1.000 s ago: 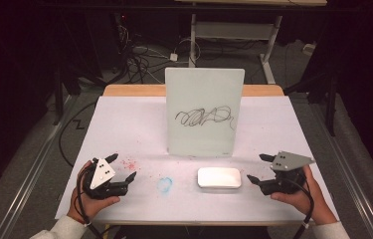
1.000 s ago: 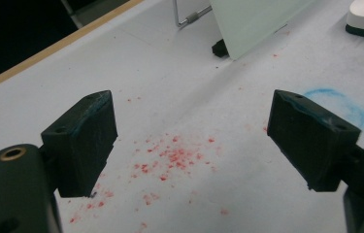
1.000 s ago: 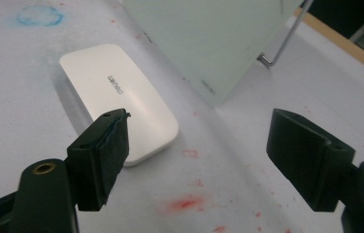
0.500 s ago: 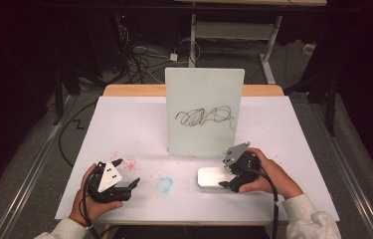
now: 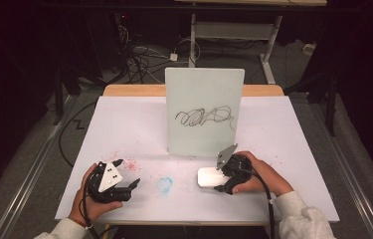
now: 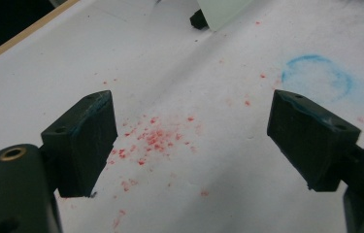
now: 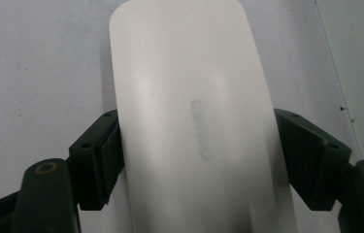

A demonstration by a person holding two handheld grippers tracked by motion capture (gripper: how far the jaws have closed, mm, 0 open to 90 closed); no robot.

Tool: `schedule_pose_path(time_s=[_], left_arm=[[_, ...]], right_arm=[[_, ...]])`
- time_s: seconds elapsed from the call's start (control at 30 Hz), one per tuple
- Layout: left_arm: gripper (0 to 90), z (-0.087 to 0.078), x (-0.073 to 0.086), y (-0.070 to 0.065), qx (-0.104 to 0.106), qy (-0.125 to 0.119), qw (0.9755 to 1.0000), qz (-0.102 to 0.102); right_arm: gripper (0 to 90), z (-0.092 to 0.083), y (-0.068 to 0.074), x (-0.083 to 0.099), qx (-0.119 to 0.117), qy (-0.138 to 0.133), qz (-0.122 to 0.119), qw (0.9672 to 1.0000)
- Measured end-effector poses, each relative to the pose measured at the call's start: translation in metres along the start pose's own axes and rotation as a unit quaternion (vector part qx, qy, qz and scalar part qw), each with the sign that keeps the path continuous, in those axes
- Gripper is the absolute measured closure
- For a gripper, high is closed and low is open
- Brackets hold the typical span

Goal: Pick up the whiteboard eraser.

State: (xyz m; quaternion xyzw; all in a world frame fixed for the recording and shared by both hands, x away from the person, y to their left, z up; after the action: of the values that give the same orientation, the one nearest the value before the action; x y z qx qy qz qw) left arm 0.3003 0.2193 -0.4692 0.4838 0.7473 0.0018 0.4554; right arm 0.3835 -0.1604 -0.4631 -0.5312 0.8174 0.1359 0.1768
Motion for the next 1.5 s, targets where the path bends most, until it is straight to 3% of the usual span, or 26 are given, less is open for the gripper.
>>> schedule_pose_path(time_s=[0.23,0.47,0.67,0.93,1.03,1.07,1.1,1.2,1.23,1.27,1.3,1.33,1.37,1.43,1.5], left_arm=[[17.3,-0.001,0.001,0.0,-0.003,0.0,1.0,0.004],[19.1,-0.002,0.0,0.001,-0.009,-0.012,0.9999,0.006],[19.1,-0.001,0.001,0.003,-0.007,-0.012,0.9999,0.003],[19.3,-0.002,0.001,0.004,-0.012,-0.02,0.9997,-0.001],[19.2,-0.002,0.001,0.005,-0.012,-0.022,0.9997,-0.001],[19.3,-0.002,0.001,0.005,-0.012,-0.022,0.9997,-0.002],[19.3,-0.001,0.001,0.006,-0.012,-0.022,0.9997,-0.003],[19.2,-0.001,0.003,0.006,-0.01,-0.021,0.9997,-0.005],[19.2,-0.001,0.003,0.006,-0.01,-0.021,0.9997,-0.006],[19.2,-0.001,0.004,0.006,-0.009,-0.021,0.9997,-0.007],[19.2,-0.001,0.004,0.006,-0.009,-0.021,0.9997,-0.008],[19.2,-0.001,0.004,0.006,-0.009,-0.021,0.9997,-0.009],[19.2,-0.001,0.004,0.006,-0.009,-0.021,0.9997,-0.009],[19.2,-0.001,0.004,0.006,-0.007,-0.02,0.9998,-0.008],[19.2,0.0,0.004,0.006,-0.007,-0.019,0.9998,-0.007]], right_arm=[[29.0,-0.004,0.002,0.002,-0.004,-0.019,0.0,0.9998],[30.4,-0.011,0.005,0.001,0.024,-0.038,0.007,0.9989],[30.7,-0.012,0.006,0.002,0.03,-0.044,0.015,0.9985],[30.9,-0.023,0.006,0.004,0.057,-0.088,0.032,0.9939],[30.9,-0.029,0.005,0.005,0.071,-0.105,0.039,0.9912],[31.0,-0.033,0.006,0.006,0.083,-0.117,0.044,0.9886],[31.0,-0.033,0.006,0.006,0.083,-0.117,0.044,0.9886],[31.0,-0.04,0.005,0.006,0.1,-0.148,0.05,0.9826],[31.0,-0.04,0.005,0.006,0.1,-0.148,0.05,0.9826],[31.0,-0.042,0.005,0.005,0.114,-0.161,0.053,0.9789],[31.0,-0.042,0.005,0.005,0.114,-0.161,0.053,0.9789],[31.0,-0.043,0.006,0.004,0.132,-0.171,0.055,0.9748],[31.0,-0.043,0.006,0.004,0.132,-0.171,0.055,0.9748],[31.0,-0.044,0.007,0.003,0.14,-0.182,0.06,0.9714],[31.0,-0.046,0.008,0.002,0.156,-0.199,0.061,0.9655]])
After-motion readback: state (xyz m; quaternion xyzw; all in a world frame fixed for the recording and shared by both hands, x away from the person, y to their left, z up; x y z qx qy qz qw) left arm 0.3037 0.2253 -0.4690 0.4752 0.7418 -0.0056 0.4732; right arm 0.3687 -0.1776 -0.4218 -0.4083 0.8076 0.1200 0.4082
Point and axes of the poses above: each handheld gripper's, and its own axes: z roughly forward along the jaws, x roughly out of its underside, y roughly to its left, the point moved 1 cm from there along z, roughly forward along the jaws, and after that the axes turned 15 degrees about z, right-handed, at the moved point
